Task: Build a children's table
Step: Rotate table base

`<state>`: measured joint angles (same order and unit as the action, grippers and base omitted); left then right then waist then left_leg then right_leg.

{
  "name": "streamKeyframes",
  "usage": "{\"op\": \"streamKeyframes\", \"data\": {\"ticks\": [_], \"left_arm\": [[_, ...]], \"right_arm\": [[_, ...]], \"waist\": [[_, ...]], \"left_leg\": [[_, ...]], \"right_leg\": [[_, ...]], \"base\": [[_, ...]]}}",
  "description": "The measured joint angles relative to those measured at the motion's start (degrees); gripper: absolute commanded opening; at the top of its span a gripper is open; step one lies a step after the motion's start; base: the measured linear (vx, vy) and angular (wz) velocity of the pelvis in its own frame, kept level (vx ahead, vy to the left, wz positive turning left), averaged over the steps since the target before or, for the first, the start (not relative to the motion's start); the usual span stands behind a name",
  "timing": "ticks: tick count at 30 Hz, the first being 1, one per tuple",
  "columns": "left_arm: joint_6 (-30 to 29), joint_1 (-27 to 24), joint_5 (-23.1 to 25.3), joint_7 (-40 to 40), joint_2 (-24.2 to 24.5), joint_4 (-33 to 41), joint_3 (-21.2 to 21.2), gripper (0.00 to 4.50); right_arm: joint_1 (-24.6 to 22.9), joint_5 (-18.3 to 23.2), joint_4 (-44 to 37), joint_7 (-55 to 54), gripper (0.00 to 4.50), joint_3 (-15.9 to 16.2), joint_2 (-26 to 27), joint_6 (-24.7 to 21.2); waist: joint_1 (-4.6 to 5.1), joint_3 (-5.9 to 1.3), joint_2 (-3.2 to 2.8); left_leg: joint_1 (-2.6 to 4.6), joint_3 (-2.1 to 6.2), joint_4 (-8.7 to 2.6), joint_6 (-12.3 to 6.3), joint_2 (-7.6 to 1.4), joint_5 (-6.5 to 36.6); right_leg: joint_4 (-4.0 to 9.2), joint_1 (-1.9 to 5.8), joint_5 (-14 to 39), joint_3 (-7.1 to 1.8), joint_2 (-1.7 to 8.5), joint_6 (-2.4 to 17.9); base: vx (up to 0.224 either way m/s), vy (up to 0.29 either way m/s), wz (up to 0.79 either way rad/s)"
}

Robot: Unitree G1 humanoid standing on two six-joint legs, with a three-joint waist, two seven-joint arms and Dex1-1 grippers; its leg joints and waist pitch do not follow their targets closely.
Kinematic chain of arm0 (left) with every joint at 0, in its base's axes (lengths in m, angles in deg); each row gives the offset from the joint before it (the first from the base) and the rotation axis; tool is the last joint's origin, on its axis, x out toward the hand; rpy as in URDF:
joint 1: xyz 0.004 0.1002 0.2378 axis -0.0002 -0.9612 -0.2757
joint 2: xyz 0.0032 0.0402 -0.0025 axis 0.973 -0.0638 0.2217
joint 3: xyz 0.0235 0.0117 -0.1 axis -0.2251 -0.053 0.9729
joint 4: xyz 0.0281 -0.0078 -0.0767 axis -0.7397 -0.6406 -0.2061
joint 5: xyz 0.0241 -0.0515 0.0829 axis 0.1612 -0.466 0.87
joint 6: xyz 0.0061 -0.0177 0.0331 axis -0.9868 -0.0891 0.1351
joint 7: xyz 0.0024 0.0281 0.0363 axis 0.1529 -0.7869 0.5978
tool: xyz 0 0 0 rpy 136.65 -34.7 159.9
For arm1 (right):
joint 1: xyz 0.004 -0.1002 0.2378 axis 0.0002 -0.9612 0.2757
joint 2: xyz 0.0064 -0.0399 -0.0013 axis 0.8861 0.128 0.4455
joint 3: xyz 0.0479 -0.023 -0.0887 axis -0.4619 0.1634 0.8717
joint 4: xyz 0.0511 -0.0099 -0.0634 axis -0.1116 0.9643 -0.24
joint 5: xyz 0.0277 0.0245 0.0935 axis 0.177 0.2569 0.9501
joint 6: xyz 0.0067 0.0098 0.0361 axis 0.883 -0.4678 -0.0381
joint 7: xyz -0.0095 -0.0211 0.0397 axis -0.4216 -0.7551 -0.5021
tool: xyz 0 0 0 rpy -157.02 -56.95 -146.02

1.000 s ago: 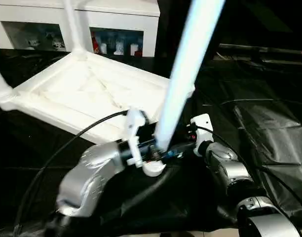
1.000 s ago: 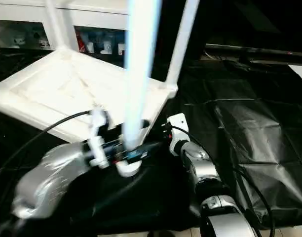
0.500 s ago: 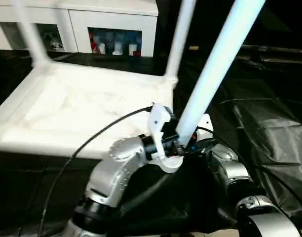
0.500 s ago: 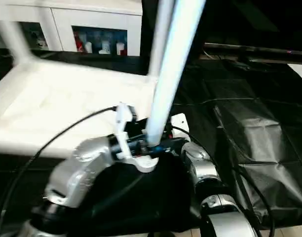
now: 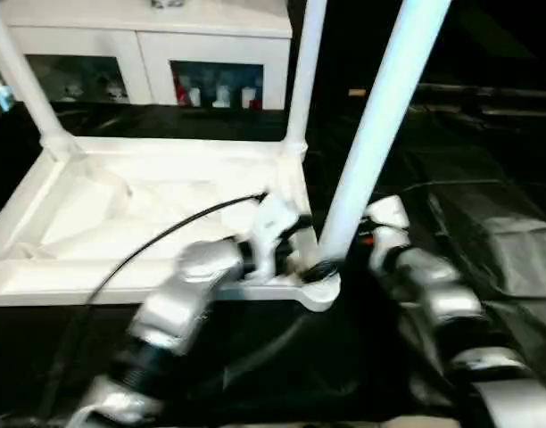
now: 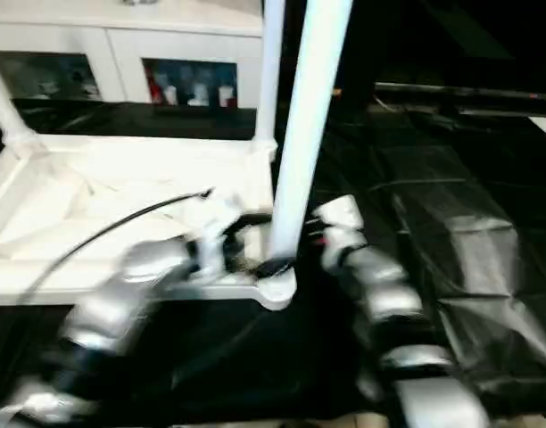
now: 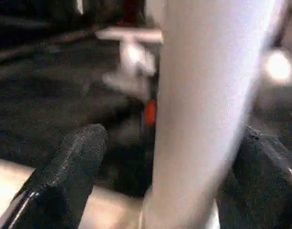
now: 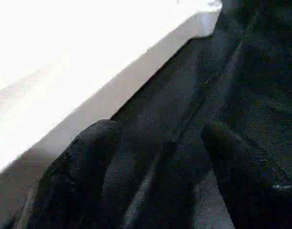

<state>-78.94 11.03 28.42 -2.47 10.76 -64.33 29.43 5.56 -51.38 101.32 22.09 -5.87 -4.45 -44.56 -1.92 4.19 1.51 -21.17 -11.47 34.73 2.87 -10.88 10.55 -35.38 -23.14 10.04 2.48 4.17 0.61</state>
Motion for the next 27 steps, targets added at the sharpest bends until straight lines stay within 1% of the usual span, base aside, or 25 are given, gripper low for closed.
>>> {"op": "streamKeyframes", "data": {"ticks": [1,3,5,7,8,10,12,14,15,19,20,21,24,27], "left_arm": [[0.3,-0.1,0.1,1.7,1.7,-0.1,-0.5,3.99],[1.7,-0.1,0.8,4.4,4.2,-1.5,-1.0,3.69],[3.2,0.1,1.9,5.8,5.6,-3.3,-1.6,3.60],[5.9,1.3,4.2,8.3,7.2,-6.3,-3.6,3.48],[7.0,1.8,5.2,9.3,8.1,-7.7,-4.2,3.21],[8.6,3.0,6.4,10.7,9.4,-10.7,-4.3,3.15],[10.0,4.7,7.3,11.9,9.7,-13.2,-4.5,3.08],[11.1,5.9,7.7,12.7,9.8,-14.8,-5.1,2.78],[12.2,7.1,8.4,13.3,9.7,-16.4,-6.0,2.78],[13.5,8.6,9.3,15.3,9.6,-20.3,-6.6,2.33],[13.6,9.0,9.4,15.8,9.6,-20.9,-6.6,2.33],[13.8,9.7,9.4,16.8,9.5,-21.8,-6.7,2.17],[15.0,10.5,9.5,18.4,9.4,-23.9,-6.7,1.92],[16.8,11.5,9.6,19.3,8.9,-26.9,-6.7,1.64]], "right_arm": [[-0.7,0.2,-1.4,2.3,3.31,0.4,-1.3,-0.5],[-2.2,0.3,-3.3,6.4,3.31,1.2,-3.5,-0.8],[-3.1,0.4,-4.3,9.1,3.31,1.7,-4.7,-1.0],[-5.4,0.7,-8.1,13.7,3.31,3.1,-7.0,-2.3],[-6.3,0.9,-10.3,15.7,3.31,3.7,-8.0,-3.1],[-8.0,1.6,-14.3,19.0,3.31,4.0,-10.1,-4.8],[-9.7,3.0,-18.7,22.3,3.31,4.7,-12.3,-6.9],[-10.6,3.7,-22.0,24.7,3.31,5.5,-13.6,-8.1],[-11.2,4.5,-24.3,26.8,3.31,6.2,-14.6,-9.4],[-13.0,5.8,-29.5,30.7,3.31,6.8,-17.1,-12.3],[-13.2,6.0,-30.4,31.3,3.31,7.0,-17.4,-12.9],[-14.0,6.7,-32.4,32.2,3.31,7.4,-18.2,-14.2],[-15.5,7.6,-36.8,33.0,3.31,7.8,-19.3,-16.9],[-16.4,8.2,-39.9,33.0,3.31,7.9,-20.3,-19.1]], "waist": [[-0.11,-0.05,-0.08],[-0.48,-0.14,-0.24],[-0.58,-0.18,-0.31],[-0.89,-0.21,-0.39],[-0.97,-0.22,-0.49],[-1.08,-0.23,-0.63],[-1.22,-0.25,-0.72],[-1.19,-0.31,-0.84],[-1.28,-0.33,-0.87],[-1.25,-0.54,-1.36],[-1.23,-0.57,-1.50],[-1.28,-0.63,-1.68],[-1.33,-0.89,-2.16],[-1.35,-0.90,-2.29]], "left_leg": [[0.00,0.00,-0.01,0.00,0.00,0.0],[0.00,-0.01,0.00,0.00,0.00,0.0],[0.00,-0.02,0.02,0.00,0.02,0.0],[0.00,-0.02,0.04,0.00,0.03,0.0],[0.01,-0.02,0.04,0.00,0.02,0.0],[0.03,-0.02,0.04,0.00,0.02,0.0],[0.06,-0.01,0.04,0.00,0.01,0.0],[0.08,-0.01,0.04,0.00,0.00,0.0],[0.08,-0.01,0.03,0.00,0.01,0.0],[0.06,0.00,0.03,0.00,0.00,0.0],[0.05,-0.01,0.03,0.00,0.01,0.0],[0.04,-0.01,0.02,0.00,0.01,0.0],[0.04,-0.01,0.01,-0.01,0.01,0.0],[0.05,0.00,0.00,0.00,0.01,0.0]], "right_leg": [[0.02,0.00,0.0,0.00,0.00,0.0],[0.03,0.03,0.0,0.01,0.02,0.0],[0.03,0.04,0.0,-0.01,0.04,0.0],[0.04,0.07,0.0,-0.02,0.05,0.0],[0.03,0.08,0.0,-0.02,0.04,0.0],[0.02,0.09,0.0,-0.02,0.04,0.0],[0.00,0.10,0.0,0.01,0.04,0.0],[0.00,0.11,0.0,0.01,0.04,0.0],[0.00,0.11,0.0,0.01,0.04,0.0],[0.06,0.11,0.0,0.01,0.03,0.0],[0.07,0.11,0.0,0.01,0.04,0.0],[0.11,0.11,0.0,0.02,0.04,0.0],[0.15,0.13,0.0,0.01,0.04,0.0],[0.14,0.13,0.0,0.04,0.04,0.0]], "base": [[0.000,0.000,0.00],[0.000,0.000,0.00],[0.000,0.000,0.00],[0.000,0.000,0.00],[0.000,0.000,0.00],[0.000,0.000,0.00],[0.000,0.000,0.00],[0.000,0.000,0.00],[0.000,0.000,0.00],[0.000,0.000,0.00],[0.000,0.000,0.00],[0.000,0.000,0.00],[0.000,0.000,0.00],[0.000,0.000,0.00]]}}
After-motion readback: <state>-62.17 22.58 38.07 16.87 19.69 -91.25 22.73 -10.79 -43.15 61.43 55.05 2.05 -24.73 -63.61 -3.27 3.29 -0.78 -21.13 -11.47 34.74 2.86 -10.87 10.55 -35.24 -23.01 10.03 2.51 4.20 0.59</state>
